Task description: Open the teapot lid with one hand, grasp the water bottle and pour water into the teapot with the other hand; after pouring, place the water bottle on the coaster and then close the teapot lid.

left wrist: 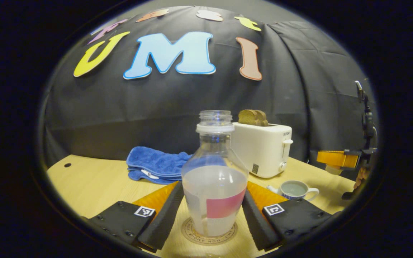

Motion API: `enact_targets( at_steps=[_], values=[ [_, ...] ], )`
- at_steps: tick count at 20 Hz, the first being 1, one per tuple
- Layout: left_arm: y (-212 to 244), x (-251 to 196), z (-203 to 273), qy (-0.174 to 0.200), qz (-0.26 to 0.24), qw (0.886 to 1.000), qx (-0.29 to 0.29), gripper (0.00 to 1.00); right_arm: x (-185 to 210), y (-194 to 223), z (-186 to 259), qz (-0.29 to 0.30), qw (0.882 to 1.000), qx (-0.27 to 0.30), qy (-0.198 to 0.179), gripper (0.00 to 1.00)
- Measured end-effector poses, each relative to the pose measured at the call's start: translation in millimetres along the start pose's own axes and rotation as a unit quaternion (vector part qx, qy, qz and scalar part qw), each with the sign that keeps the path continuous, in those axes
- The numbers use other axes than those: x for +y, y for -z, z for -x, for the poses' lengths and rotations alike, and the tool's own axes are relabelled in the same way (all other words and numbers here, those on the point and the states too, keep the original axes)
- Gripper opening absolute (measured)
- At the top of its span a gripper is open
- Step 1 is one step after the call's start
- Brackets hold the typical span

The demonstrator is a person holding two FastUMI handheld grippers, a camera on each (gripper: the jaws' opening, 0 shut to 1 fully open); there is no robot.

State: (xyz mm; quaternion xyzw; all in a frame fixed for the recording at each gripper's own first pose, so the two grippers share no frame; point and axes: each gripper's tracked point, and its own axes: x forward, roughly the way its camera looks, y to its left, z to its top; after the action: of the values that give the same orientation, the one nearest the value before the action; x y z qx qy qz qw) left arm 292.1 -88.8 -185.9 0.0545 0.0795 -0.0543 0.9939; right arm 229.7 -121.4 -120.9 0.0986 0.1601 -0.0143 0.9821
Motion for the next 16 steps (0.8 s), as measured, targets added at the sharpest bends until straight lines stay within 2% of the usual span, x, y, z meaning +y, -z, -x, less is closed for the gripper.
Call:
enact_targets(
  at_steps=[4, 6, 16],
  values=[
    [2, 4, 14, -0.007, 0.007, 1.0, 0.015, 1.0, 10, -8, 3, 0.003, 1.0, -0.012, -0.015, 0.09],
    [-1, 0, 18, 0.001, 0.009, 1.0, 0.011, 1.0, 14, -11, 5, 0.012, 1.0, -0.019, -0.017, 0.09],
    [-3, -1, 27, -0.004, -0.003, 1.0, 0.001, 1.0, 50, -13, 12, 0.042, 0.997, -0.025, -0.058, 0.09]
  ],
)
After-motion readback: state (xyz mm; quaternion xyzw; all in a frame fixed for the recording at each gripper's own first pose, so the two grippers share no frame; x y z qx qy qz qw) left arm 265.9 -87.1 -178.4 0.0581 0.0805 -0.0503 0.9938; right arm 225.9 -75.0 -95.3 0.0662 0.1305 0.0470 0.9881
